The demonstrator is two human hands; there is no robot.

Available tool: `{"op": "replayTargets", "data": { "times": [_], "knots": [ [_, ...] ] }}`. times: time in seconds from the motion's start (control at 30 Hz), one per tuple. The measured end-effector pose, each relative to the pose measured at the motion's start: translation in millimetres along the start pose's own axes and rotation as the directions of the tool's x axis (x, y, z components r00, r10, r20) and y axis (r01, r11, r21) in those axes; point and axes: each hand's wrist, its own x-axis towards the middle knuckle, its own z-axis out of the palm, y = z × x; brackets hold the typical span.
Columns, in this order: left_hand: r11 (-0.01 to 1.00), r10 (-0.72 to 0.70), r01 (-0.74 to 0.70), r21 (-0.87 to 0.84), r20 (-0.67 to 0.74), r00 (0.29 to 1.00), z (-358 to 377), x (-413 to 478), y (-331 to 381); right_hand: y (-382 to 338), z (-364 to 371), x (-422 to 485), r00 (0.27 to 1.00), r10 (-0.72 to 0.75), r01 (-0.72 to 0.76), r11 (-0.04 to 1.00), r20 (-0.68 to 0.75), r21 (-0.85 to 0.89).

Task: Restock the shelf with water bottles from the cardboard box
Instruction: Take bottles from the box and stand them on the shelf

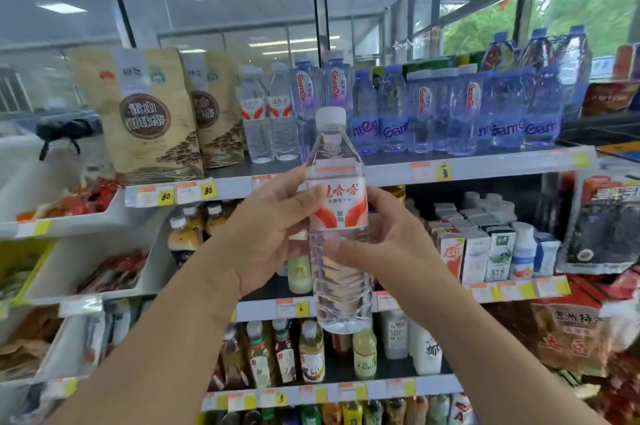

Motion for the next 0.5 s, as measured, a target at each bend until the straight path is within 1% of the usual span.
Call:
{"op": "replayTargets", "data": {
  "times": [0.07,0.13,0.27,0.4,0.5],
  "knots": [
    [1.0,-0.003,0.003,-0.009,-0.002,1.0,-5.8,7.3,3.7,0.3,1.2,13.4,1.0,0.0,0.0,1.0,0.022,0.006],
    [1.0,0.004,-0.004,0.016,-0.008,1.0,-13.5,15.3,7.2,-1.0,4.2,28.6,0.999,-0.02,0.02,1.0,0.032,-0.014],
    [0.997,0.052,-0.05,0.051,-0.056,0.997,-33.2,35.3,20.7,-12.5,13.8,66.6,0.997,-0.066,0.067,0.997,0.027,-0.046],
    [0.986,0.097,-0.087,0.142,-0.063,0.993,-66.1,62.0,39.1,-25.3,28.8,115.2,0.993,-0.112,0.114,0.992,0.039,-0.056],
    [0.973,0.119,-0.099,0.208,-0.085,0.989,-102.4,86.6,54.7,-34.4,47.4,161.8,0.988,-0.152,0.152,0.987,0.004,-0.048]
  ]
}}
